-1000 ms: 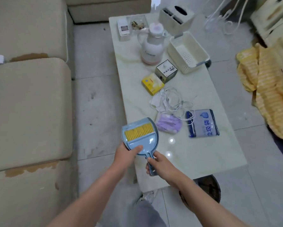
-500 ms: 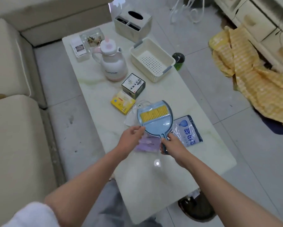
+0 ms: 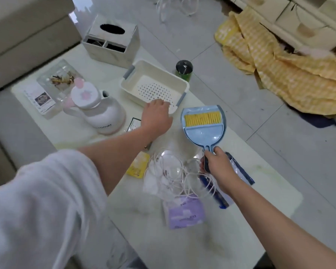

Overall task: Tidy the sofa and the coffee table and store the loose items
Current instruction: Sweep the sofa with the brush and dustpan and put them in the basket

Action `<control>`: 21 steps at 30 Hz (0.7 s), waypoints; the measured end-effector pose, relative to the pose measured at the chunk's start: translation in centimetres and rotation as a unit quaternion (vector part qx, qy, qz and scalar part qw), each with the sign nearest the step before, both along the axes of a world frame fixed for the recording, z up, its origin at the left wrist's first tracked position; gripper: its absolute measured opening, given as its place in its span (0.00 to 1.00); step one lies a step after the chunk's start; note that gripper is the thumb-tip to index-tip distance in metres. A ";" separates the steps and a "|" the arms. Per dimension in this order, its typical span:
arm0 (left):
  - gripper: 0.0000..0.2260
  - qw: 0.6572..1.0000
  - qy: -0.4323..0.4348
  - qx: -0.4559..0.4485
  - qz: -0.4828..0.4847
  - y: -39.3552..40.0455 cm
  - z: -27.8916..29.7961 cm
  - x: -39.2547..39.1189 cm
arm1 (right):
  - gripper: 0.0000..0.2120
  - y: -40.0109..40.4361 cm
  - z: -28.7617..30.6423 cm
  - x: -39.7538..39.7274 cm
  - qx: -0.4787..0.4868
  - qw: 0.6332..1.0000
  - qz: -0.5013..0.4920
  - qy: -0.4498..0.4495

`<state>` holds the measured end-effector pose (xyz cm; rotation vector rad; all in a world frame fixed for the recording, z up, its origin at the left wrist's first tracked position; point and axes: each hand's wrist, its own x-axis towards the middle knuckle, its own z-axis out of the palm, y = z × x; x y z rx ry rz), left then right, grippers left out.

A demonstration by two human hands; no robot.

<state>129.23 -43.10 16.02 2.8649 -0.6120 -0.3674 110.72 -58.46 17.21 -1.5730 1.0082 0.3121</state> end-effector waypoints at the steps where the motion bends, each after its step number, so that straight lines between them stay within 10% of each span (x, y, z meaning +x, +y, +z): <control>1: 0.22 0.999 0.001 0.039 -0.025 -1.4 -1.2 0.9 | 0.07 -0.4 -0.9 0.1 0.003 1.000 -0.021 -0.003; 11: 0.08 0.995 0.029 0.091 0.024 -2.7 -7.1 -2.0 | 0.04 -3.9 -1.8 -3.8 0.039 0.997 -0.065 -0.008; 21: 0.20 0.921 -0.076 0.050 -0.378 -8.9 1.9 -15.2 | 0.01 -15.9 5.1 -8.3 -0.065 0.973 -0.169 -0.146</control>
